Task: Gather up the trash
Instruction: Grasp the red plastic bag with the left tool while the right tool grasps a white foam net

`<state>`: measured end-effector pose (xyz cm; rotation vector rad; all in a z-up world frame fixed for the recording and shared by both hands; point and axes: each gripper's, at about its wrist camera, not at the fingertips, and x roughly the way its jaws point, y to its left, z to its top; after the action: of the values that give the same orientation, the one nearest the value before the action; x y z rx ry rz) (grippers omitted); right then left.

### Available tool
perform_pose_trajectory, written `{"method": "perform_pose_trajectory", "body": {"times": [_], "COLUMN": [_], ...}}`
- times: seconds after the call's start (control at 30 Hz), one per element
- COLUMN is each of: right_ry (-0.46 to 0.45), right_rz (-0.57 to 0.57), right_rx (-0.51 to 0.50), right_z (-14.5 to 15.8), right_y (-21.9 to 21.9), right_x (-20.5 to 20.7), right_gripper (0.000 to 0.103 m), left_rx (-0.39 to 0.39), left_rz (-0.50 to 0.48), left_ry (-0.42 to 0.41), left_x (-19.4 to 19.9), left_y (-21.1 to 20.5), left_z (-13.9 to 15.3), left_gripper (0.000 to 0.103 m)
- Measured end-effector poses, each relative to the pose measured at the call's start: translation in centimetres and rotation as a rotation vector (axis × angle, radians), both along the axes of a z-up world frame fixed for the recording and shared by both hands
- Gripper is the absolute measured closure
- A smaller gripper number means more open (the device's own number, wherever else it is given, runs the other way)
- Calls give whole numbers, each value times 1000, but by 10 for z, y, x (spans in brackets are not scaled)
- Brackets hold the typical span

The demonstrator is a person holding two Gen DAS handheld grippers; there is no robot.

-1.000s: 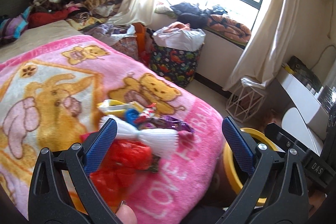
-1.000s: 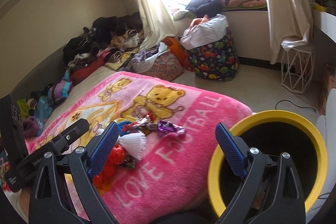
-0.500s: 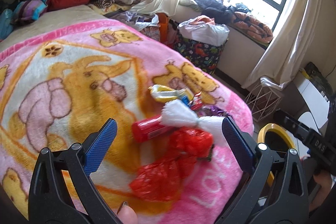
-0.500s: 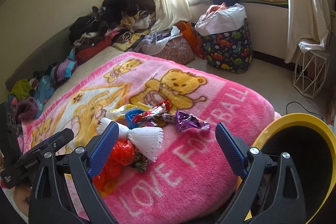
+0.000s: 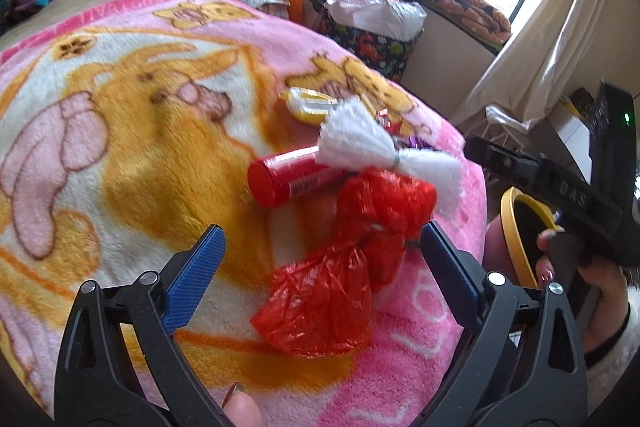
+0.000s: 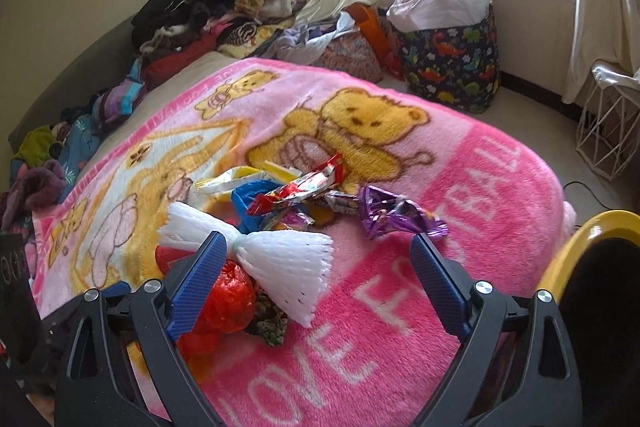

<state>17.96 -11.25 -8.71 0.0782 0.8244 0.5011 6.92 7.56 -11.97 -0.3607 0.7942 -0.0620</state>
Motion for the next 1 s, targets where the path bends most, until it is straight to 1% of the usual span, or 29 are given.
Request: {"method": "perform_pose_trajectory", "body": {"times": [0.13,0.23,0.27,0.3,0.33,0.4,0.43,0.47,0.5,0.6,0.67,0.7,0.73,0.83,1.0], "right_ry": [13,27,36,46,52,52,50,48,44,38,23,13,4,-10,-28], "right_rz": [29,50,60,72,83,90,92,92,88,71,57,49,40,13,-13], "right_rx": [-16,-18,-14,-12,-11,-12,-6,2,14,49,54,57,65,82,121], "right_z": [-11,-19,-21,-23,-24,-25,-25,-24,-23,-19,-14,-11,-7,1,16], "right_y": [11,18,20,21,23,22,21,19,15,4,-1,-5,-9,-19,-35], "right_x": [10,17,19,20,20,17,15,13,10,0,-8,-13,-17,-25,-38], "right_gripper": [17,25,33,47,54,78,84,87,89,92,93,93,93,93,93], "left_rx": [11,10,11,14,20,25,28,30,31,28,17,12,7,-9,-40], "left_rz": [-29,-44,-50,-55,-60,-70,-76,-81,-87,-109,-120,-129,-136,-146,-118], "left_ry": [31,52,57,62,66,72,74,76,78,82,88,88,87,81,33], "left_x": [4,5,5,5,6,6,6,6,7,7,8,8,8,7,4], "left_y": [-7,-11,-13,-14,-15,-17,-18,-20,-21,-24,-25,-26,-27,-28,-22], "left_z": [-12,-20,-22,-24,-26,-28,-29,-31,-31,-35,-36,-36,-35,-31,-10], "left_gripper": [18,21,24,25,27,31,33,35,36,45,58,61,67,77,82]}}
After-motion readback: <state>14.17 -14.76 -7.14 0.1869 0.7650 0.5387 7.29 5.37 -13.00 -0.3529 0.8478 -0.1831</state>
